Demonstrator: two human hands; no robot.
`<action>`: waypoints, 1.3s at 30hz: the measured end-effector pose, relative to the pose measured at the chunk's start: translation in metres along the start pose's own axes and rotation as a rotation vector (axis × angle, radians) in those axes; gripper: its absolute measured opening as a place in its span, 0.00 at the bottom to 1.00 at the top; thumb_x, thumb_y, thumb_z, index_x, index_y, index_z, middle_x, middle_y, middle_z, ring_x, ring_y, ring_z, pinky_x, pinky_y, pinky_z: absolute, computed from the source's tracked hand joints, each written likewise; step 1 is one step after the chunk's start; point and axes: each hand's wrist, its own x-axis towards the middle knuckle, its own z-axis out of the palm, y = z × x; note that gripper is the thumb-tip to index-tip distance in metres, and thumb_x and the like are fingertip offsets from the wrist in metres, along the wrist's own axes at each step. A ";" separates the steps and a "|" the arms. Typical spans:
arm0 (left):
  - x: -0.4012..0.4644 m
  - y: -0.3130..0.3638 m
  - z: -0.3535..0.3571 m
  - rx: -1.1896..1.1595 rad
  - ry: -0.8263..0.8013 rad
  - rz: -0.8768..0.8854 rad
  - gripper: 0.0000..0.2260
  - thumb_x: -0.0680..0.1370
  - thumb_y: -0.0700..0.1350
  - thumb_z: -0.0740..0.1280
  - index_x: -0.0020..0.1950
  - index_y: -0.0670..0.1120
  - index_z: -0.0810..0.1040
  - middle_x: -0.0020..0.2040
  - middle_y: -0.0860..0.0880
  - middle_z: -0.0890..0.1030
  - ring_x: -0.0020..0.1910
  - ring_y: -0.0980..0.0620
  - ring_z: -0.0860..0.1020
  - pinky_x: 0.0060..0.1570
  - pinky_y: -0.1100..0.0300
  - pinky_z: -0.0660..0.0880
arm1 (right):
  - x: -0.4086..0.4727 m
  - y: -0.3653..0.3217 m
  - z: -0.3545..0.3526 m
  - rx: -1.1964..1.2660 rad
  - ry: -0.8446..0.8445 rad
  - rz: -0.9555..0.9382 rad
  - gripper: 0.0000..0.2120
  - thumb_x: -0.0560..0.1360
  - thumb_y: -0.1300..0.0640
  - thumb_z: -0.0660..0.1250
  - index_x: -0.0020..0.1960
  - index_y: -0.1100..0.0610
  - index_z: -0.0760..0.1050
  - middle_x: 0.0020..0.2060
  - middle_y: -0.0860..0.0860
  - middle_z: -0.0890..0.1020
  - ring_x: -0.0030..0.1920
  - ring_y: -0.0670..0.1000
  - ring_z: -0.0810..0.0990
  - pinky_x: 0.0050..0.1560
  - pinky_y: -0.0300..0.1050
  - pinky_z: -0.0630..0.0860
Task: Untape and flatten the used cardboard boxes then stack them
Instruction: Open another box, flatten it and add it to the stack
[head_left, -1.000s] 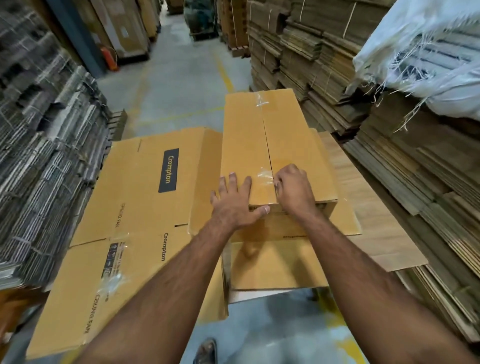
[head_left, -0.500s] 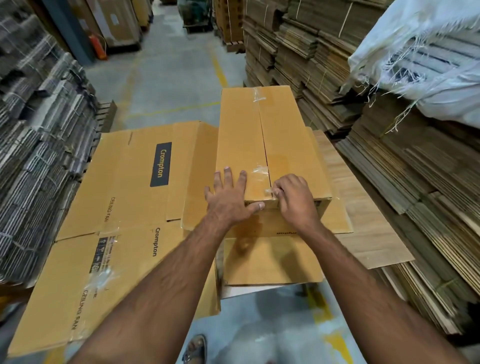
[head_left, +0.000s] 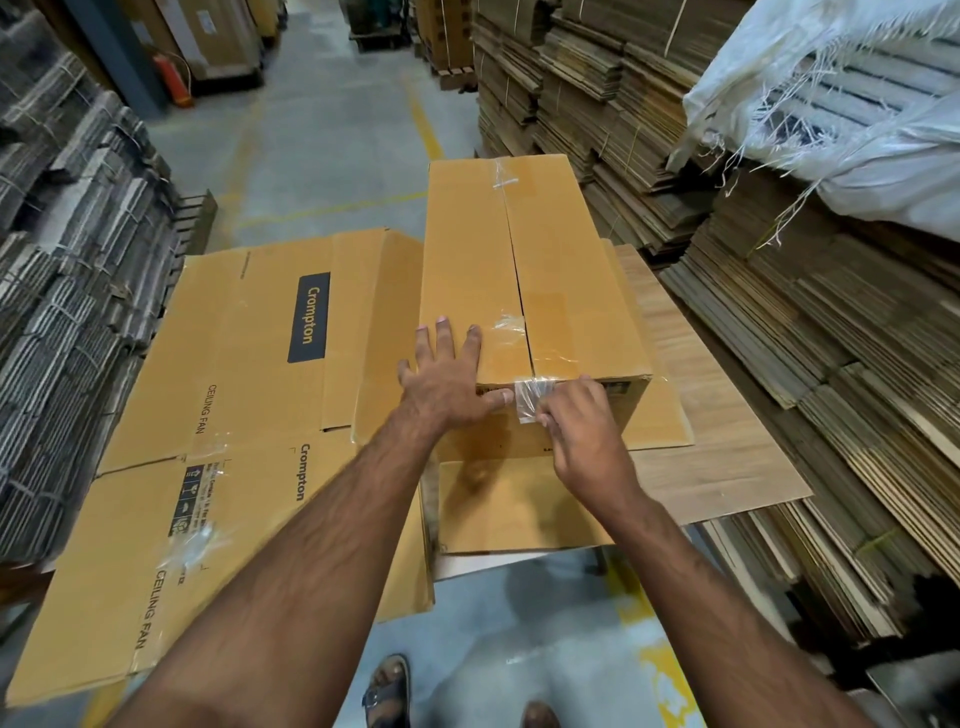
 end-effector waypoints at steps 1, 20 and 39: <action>0.001 -0.001 -0.004 -0.027 -0.057 0.009 0.49 0.71 0.72 0.61 0.79 0.54 0.36 0.78 0.43 0.32 0.77 0.38 0.35 0.72 0.33 0.51 | -0.003 0.000 0.000 -0.020 -0.003 0.005 0.04 0.78 0.65 0.62 0.49 0.59 0.75 0.46 0.53 0.76 0.50 0.54 0.71 0.69 0.54 0.65; 0.000 0.002 0.019 0.044 0.242 -0.035 0.49 0.67 0.78 0.58 0.80 0.54 0.47 0.80 0.44 0.46 0.78 0.38 0.45 0.68 0.36 0.62 | -0.093 0.004 0.015 -0.098 -0.011 0.056 0.25 0.69 0.63 0.60 0.64 0.60 0.78 0.67 0.52 0.78 0.53 0.57 0.77 0.52 0.50 0.77; 0.007 0.010 0.015 0.049 0.210 -0.057 0.49 0.68 0.76 0.61 0.80 0.53 0.46 0.80 0.43 0.45 0.78 0.37 0.45 0.65 0.36 0.66 | -0.055 0.000 -0.012 -0.024 0.302 0.046 0.10 0.69 0.67 0.62 0.44 0.62 0.82 0.49 0.57 0.82 0.51 0.60 0.78 0.50 0.54 0.75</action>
